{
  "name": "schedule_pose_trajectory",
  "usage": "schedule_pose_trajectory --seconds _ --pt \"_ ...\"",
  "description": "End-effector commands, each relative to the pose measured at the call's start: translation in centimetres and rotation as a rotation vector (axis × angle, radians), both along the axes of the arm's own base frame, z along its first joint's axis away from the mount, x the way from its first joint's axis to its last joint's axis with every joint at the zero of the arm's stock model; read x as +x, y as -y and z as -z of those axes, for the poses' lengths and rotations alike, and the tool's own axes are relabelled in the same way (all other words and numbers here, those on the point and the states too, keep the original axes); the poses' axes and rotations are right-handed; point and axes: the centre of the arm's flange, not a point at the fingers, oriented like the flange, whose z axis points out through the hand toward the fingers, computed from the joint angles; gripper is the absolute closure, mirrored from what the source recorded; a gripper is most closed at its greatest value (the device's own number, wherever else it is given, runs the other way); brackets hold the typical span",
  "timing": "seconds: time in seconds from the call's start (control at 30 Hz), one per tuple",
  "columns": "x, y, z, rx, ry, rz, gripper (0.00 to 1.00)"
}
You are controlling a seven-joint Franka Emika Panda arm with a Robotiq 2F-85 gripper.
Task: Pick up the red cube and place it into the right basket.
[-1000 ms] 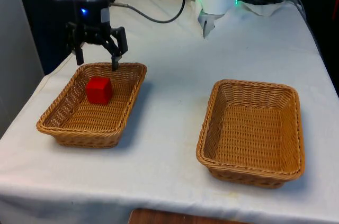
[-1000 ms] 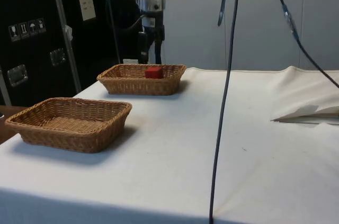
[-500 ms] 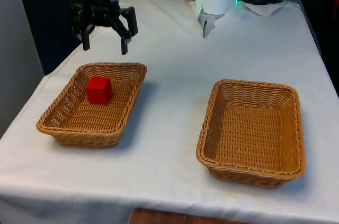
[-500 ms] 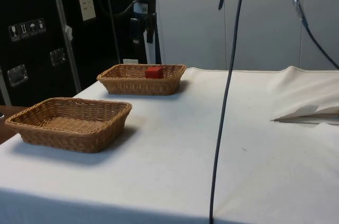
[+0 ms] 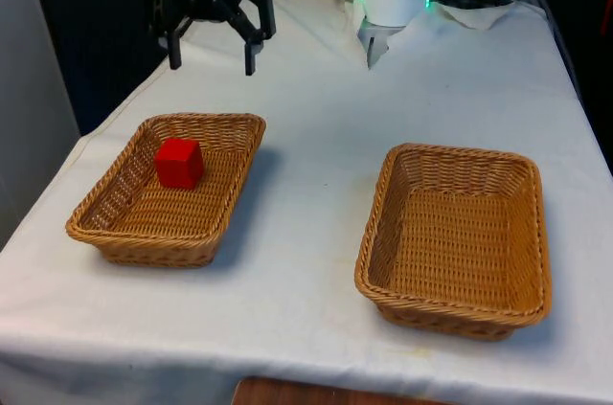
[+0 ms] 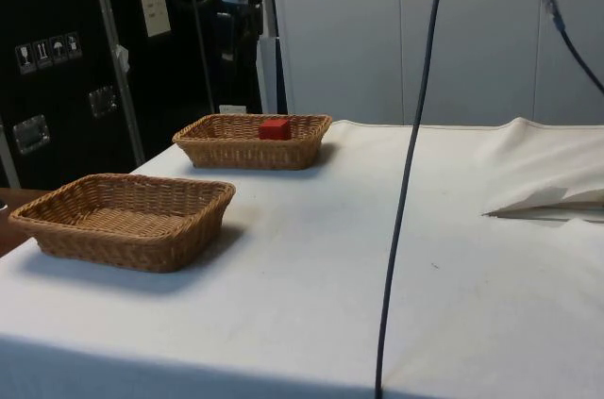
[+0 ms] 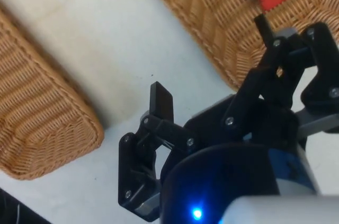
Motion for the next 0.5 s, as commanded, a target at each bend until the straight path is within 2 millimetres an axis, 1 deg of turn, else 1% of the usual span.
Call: schedule_pose_trajectory --seconds 0.0,0.03,0.13,0.3,0.33,0.4,0.47 --pt "0.0 -0.7 -0.4 -0.007 0.000 -0.005 0.00" --pt "0.0 0.0 0.0 0.000 0.000 0.000 0.00" --pt "0.2 -1.5 -0.8 -0.007 0.003 -0.017 0.00" --pt "0.5 -2.9 -1.4 -0.006 0.009 -0.040 0.00" --pt "0.6 -2.5 -1.2 -0.001 0.010 -0.038 0.00" --pt "0.7 -3.7 -1.6 -0.003 0.012 -0.052 0.00" --pt "0.8 -4.2 -1.7 0.000 0.014 -0.061 0.00"
